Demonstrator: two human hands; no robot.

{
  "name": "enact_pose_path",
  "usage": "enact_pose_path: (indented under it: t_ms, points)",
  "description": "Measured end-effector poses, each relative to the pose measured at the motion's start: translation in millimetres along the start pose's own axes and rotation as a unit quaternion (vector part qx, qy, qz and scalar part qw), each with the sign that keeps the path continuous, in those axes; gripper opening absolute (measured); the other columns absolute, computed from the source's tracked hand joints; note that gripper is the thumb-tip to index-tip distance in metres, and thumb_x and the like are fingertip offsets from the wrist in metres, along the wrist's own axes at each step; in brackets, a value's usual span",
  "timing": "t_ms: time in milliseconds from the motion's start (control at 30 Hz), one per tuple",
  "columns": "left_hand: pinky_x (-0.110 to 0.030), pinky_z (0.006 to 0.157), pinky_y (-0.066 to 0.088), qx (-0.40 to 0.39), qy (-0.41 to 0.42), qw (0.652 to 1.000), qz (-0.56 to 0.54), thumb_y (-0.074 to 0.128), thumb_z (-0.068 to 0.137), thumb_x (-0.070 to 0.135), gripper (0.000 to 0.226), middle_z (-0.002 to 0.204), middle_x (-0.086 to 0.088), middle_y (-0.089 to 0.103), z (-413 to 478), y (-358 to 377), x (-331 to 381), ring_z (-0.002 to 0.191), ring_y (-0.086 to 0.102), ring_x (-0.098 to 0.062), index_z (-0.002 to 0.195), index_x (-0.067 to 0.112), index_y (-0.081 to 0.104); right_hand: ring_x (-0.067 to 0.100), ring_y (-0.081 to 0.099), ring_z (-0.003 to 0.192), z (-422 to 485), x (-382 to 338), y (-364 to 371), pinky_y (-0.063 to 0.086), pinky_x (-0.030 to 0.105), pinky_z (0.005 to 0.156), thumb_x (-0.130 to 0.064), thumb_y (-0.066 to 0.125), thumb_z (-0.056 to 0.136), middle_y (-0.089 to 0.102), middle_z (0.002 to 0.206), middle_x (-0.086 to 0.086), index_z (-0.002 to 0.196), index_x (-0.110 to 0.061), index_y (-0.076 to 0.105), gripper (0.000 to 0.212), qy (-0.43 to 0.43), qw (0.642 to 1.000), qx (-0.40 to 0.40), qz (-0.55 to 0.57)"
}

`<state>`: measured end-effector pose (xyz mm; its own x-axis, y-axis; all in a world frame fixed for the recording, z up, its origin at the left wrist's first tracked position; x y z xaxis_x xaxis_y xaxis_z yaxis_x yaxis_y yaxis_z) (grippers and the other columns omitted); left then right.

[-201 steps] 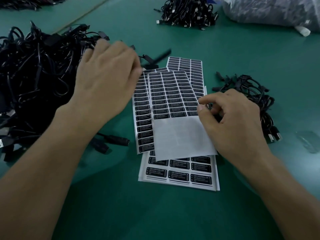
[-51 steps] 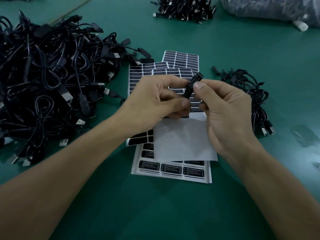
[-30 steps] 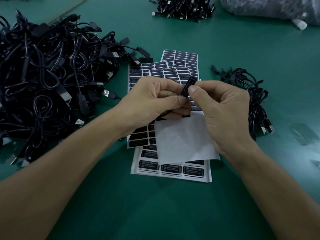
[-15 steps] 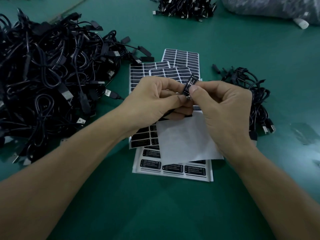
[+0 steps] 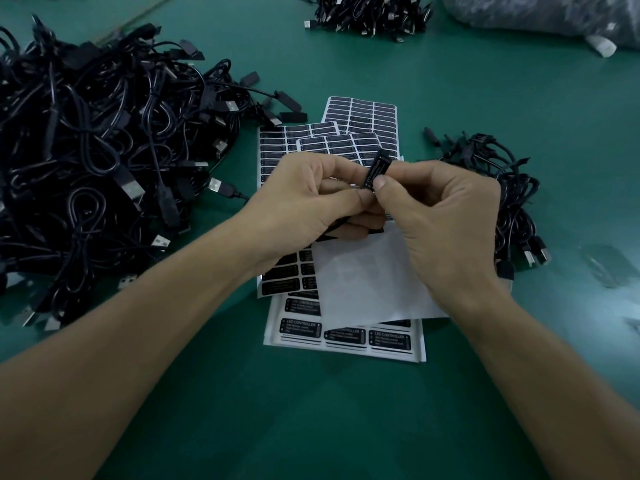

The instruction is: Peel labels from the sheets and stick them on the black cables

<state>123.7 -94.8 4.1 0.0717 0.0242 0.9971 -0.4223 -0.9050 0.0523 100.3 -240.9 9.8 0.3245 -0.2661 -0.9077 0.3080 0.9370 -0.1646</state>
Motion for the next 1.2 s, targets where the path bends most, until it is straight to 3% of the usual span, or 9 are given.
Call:
enact_pose_path:
  t_ms: [433, 700, 800, 967, 1200]
  points:
    - [-0.026, 0.070, 0.061, 0.022, -0.002, 1.000, -0.006, 0.058, 0.099, 0.006, 0.013, 0.083, -0.010, 0.077, 2, 0, -2, 0.078, 0.076, -0.019, 0.098, 0.006, 0.071, 0.007, 0.073, 0.075, -1, -2, 2, 0.057, 0.018, 0.071, -0.005, 0.077, 0.084, 0.074, 0.079, -0.012, 0.084, -0.025, 0.074, 0.020, -0.017, 1.000, 0.006, 0.003]
    - [-0.027, 0.074, 0.062, 0.019, 0.000, 1.000, 0.000, 0.058, 0.099, 0.008, 0.013, 0.090, -0.013, 0.078, 2, -1, -2, 0.083, 0.076, -0.021, 0.102, 0.006, 0.071, 0.005, 0.073, 0.083, -2, -2, 1, 0.058, 0.021, 0.075, -0.005, 0.077, 0.082, 0.074, 0.088, -0.009, 0.084, -0.024, 0.075, 0.018, -0.009, 1.000, 0.028, 0.007]
    - [-0.029, 0.076, 0.062, 0.018, 0.000, 1.000, 0.002, 0.058, 0.099, 0.008, 0.014, 0.091, -0.014, 0.078, 2, 0, -3, 0.085, 0.076, -0.022, 0.104, 0.005, 0.071, 0.005, 0.073, 0.079, -2, -2, 0, 0.058, 0.019, 0.071, -0.007, 0.077, 0.083, 0.075, 0.086, -0.008, 0.083, -0.021, 0.076, 0.014, -0.002, 0.999, 0.031, 0.020]
    - [-0.029, 0.075, 0.063, 0.031, -0.001, 0.999, 0.006, 0.059, 0.099, 0.009, 0.014, 0.090, -0.017, 0.077, 2, 1, -2, 0.082, 0.076, -0.023, 0.103, 0.003, 0.071, -0.003, 0.068, 0.062, -3, -11, 1, 0.052, 0.009, 0.058, -0.008, 0.075, 0.086, 0.070, 0.067, -0.023, 0.077, -0.026, 0.072, 0.020, -0.020, 0.999, 0.028, 0.015]
    - [-0.025, 0.067, 0.061, 0.041, 0.007, 0.999, 0.008, 0.059, 0.098, 0.005, 0.013, 0.079, -0.009, 0.077, 1, 2, -1, 0.072, 0.075, -0.018, 0.097, 0.005, 0.072, -0.001, 0.068, 0.063, -5, -11, 2, 0.052, 0.011, 0.060, -0.012, 0.078, 0.084, 0.071, 0.068, -0.019, 0.077, -0.023, 0.073, 0.014, -0.020, 0.999, 0.029, 0.003]
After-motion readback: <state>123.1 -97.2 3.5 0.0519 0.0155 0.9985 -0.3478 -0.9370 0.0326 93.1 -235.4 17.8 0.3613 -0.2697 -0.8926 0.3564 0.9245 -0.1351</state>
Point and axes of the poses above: each hand's wrist, its own z-axis towards the middle knuckle, its own y-axis out of the palm, x = y × z, the point moved 5 cm from there along z, towards the middle knuckle
